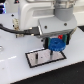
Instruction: Insert the blue gear onto the right peg, followed by the red gear
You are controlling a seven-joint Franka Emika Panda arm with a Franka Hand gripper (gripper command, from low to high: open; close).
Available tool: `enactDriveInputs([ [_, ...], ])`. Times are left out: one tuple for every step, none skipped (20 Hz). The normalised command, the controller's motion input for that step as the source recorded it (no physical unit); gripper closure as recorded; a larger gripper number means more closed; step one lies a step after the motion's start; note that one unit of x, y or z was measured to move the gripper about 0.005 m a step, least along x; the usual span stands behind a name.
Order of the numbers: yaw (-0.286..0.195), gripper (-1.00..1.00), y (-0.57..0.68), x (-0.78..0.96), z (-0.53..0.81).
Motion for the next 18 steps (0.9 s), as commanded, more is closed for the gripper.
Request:
enactDriveInputs([
  [0.000, 1.00, -0.10, 0.24, -0.15],
  [0.000, 1.00, -0.08, 0.20, -0.12],
  [0.000, 1.00, -0.08, 0.17, -0.12],
  [0.000, 1.00, -0.07, 0.18, -0.11],
  [0.000, 1.00, -0.05, 0.15, -0.11],
  [0.000, 1.00, -0.04, 0.17, -0.05],
  [0.000, 1.00, -0.03, 0.08, -0.07],
  [0.000, 1.00, -0.04, 0.11, 0.02],
  [0.000, 1.00, 0.00, 0.13, 0.14],
  [0.000, 1.00, 0.01, 0.00, 0.23],
  [0.000, 1.00, 0.00, 0.00, 0.38],
  [0.000, 1.00, 0.00, 0.00, 0.50],
  [0.000, 1.00, -0.08, 0.00, 0.47],
  [0.000, 1.00, -0.07, 0.00, 0.25],
  [0.000, 1.00, -0.07, 0.08, 0.27],
  [0.000, 1.00, -0.03, 0.02, 0.16],
  [0.000, 1.00, -0.09, 0.12, 0.35],
  [0.000, 1.00, -0.13, 0.13, 0.19],
])
